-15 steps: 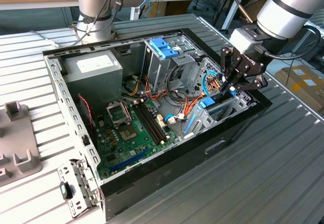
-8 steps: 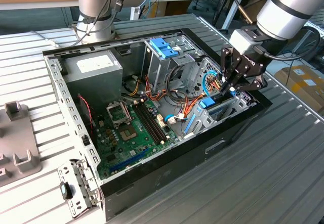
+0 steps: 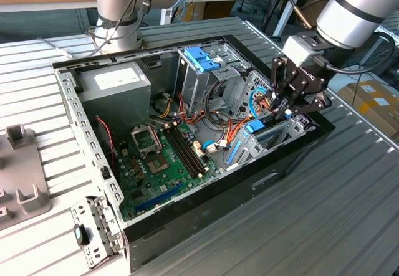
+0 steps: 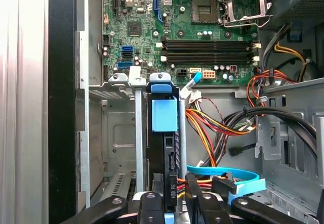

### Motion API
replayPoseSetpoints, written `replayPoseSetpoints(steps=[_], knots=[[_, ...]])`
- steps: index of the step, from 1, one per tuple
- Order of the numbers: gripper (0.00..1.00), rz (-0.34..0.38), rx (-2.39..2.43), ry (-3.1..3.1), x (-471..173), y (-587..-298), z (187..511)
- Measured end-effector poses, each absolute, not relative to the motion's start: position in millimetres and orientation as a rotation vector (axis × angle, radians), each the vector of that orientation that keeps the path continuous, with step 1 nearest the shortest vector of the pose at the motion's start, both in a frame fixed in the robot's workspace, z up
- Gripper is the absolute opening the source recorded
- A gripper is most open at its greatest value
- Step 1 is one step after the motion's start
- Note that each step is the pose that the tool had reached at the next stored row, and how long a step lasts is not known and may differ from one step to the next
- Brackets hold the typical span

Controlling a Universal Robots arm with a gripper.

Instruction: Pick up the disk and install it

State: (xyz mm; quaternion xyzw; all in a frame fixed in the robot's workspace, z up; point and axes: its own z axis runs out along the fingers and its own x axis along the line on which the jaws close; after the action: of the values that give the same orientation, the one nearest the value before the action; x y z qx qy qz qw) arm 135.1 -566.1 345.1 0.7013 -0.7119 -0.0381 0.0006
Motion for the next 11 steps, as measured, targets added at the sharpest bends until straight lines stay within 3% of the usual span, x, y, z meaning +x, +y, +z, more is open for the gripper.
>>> replayPoseSetpoints(steps=[7,10,11], knots=[[0.30,-0.121,2.203,-2.236,135.3,-565.8,348.8],[0.11,-0.123,2.202,-2.235,136.1,-565.8,348.0],[0.11,-0.124,2.202,-2.235,136.3,-565.8,347.4]])
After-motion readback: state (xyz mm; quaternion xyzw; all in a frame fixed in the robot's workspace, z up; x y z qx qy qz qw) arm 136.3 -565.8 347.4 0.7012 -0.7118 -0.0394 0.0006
